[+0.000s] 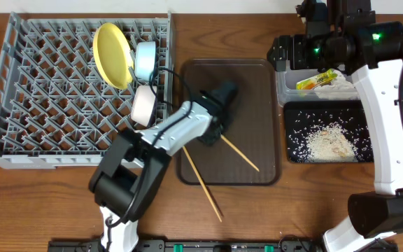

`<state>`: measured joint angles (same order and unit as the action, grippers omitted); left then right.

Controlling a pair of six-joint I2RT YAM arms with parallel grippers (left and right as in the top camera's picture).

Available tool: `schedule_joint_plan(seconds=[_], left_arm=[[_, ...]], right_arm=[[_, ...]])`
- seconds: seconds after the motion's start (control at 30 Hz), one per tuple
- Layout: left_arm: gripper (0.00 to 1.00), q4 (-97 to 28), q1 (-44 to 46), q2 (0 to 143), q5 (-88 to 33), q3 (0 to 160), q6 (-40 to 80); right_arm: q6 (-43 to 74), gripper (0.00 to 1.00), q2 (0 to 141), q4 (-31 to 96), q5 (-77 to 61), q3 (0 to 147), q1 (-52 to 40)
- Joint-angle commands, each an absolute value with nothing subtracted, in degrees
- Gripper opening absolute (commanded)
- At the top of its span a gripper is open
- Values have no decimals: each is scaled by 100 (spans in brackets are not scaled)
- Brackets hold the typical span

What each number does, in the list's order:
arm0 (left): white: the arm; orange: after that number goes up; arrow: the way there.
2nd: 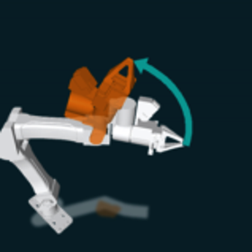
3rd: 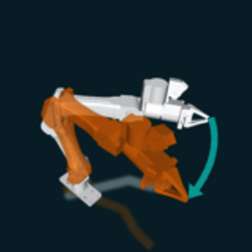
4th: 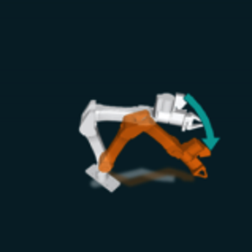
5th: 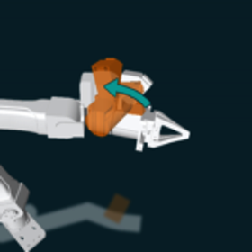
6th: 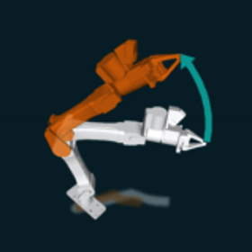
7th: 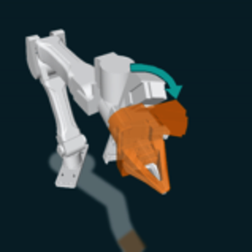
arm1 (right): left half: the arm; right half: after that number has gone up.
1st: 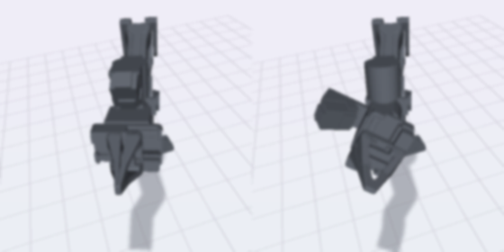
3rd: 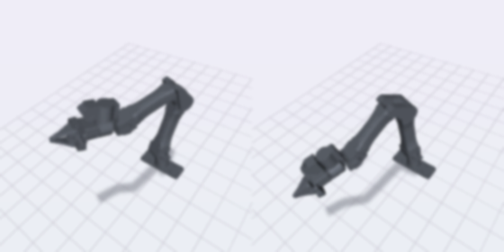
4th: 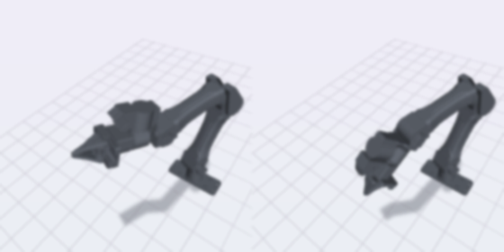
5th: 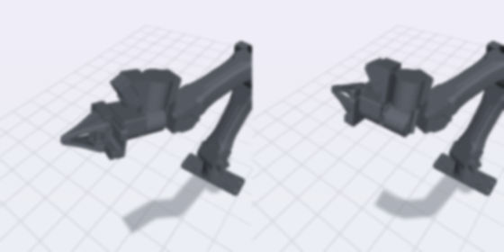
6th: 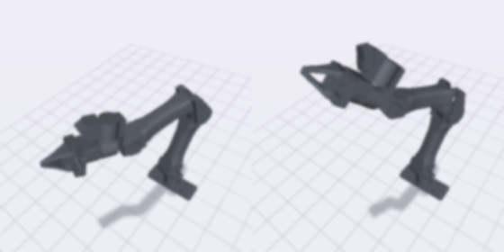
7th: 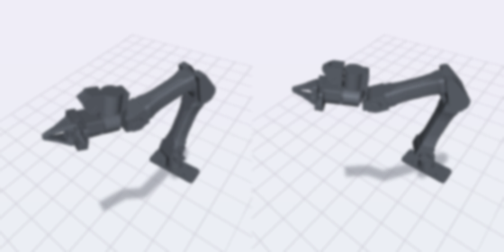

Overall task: Sort waste into correct bins and load items into the dishwasher
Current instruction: 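Carry the chopstick left and drop it into the dish rack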

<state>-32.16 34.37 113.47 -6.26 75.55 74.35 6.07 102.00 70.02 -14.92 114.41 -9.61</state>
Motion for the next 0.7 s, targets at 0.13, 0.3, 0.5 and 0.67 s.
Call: schedule_joint_plan(seconds=[0.13,0.3,0.5,0.67], left_arm=[[8,-2488,3118,10954,-878,7714,5649],[8,-2571,2823,10361,-1181,8224,4241],[7,-2993,2150,9032,-1068,8359,3052],[8,-4021,1299,8147,-97,8359,3024]], right_arm=[[615,99,10235,7011,-1481,11458,-1015],[615,99,10235,7008,-1481,11458,-1015],[615,99,10235,7008,-1481,11458,-1015],[615,99,10235,7011,-1481,11458,-1015]])
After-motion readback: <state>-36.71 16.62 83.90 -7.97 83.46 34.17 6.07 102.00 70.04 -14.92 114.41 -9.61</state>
